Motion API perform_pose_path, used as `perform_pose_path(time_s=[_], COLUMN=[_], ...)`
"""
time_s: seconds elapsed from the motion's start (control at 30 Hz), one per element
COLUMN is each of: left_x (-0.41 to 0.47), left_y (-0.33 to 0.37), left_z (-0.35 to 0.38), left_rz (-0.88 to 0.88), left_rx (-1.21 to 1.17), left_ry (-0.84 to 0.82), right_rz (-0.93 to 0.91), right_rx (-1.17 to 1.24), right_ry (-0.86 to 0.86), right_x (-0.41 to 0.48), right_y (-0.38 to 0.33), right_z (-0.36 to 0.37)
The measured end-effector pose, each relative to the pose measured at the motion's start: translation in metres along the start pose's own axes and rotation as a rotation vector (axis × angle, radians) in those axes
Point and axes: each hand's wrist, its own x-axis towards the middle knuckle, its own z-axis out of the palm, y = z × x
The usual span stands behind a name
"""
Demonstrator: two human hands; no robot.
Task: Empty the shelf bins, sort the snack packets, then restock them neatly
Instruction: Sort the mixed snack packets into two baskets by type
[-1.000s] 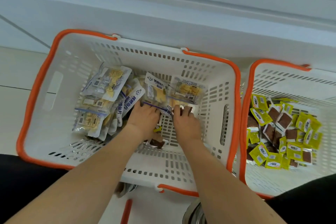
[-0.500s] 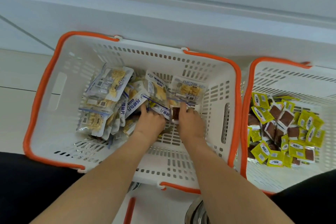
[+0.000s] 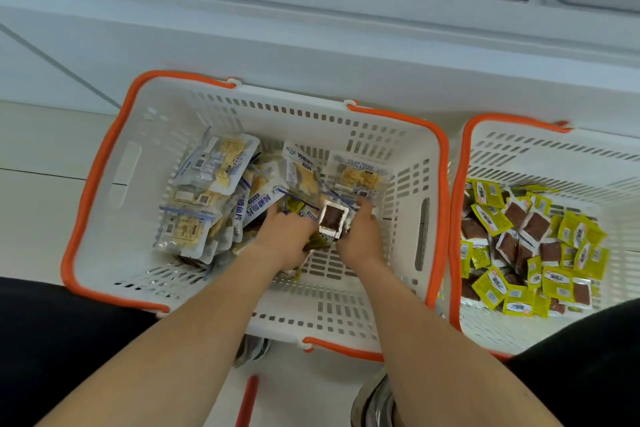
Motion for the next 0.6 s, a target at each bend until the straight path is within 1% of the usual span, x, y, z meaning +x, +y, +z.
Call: perform_pose_path(time_s=[0.1, 0.17, 0.23, 0.27, 0.33, 0.4, 0.47, 0.53, 0.6], left_x=[-0.002, -0.008, -0.017, -0.021, -0.029, -0.036, -0.039, -0.041, -0.039], left_y=[-0.010, -0.016, -0.020, -0.022, -0.026, -0.028, -0.030, -0.029, -0.030], left_z=[-0.016, -0.025, -0.036, -0.039, -0.043, -0.043, -0.040, -0.039, -0.040], left_rz=[-0.010, -0.028, -0.054, -0.072, -0.105, -0.133, -0.151, -0.160, -0.182], left_rx=[-0.355, -0.568, -0.683, -0.709, -0.718, -0.693, -0.704, -0.759, -0.825], left_ry=[0.017, 0.024, 0.046, 0.046, 0.026, 0.015, 0.044, 0.084, 0.122], right_rz=[0.026, 0.050, 0.053, 0.025, -0.058, -0.122, -0.159, -0.183, -0.217], right_rx=[0.062, 0.167, 0.260, 0.249, 0.116, -0.132, -0.378, -0.515, -0.562], right_ry=[0.076, 0.131, 0.129, 0.108, 0.042, -0.057, -0.150, -0.137, -0.083], right_x=[-0.003, -0.005, -0.006, -0.005, -0.002, -0.002, 0.000, 0.000, 0.002], right_y=[-0.007, -0.012, -0.015, -0.015, -0.016, -0.016, -0.013, -0.011, -0.010], right_z=[-0.009, -0.015, -0.018, -0.018, -0.015, -0.008, 0.003, 0.007, 0.009])
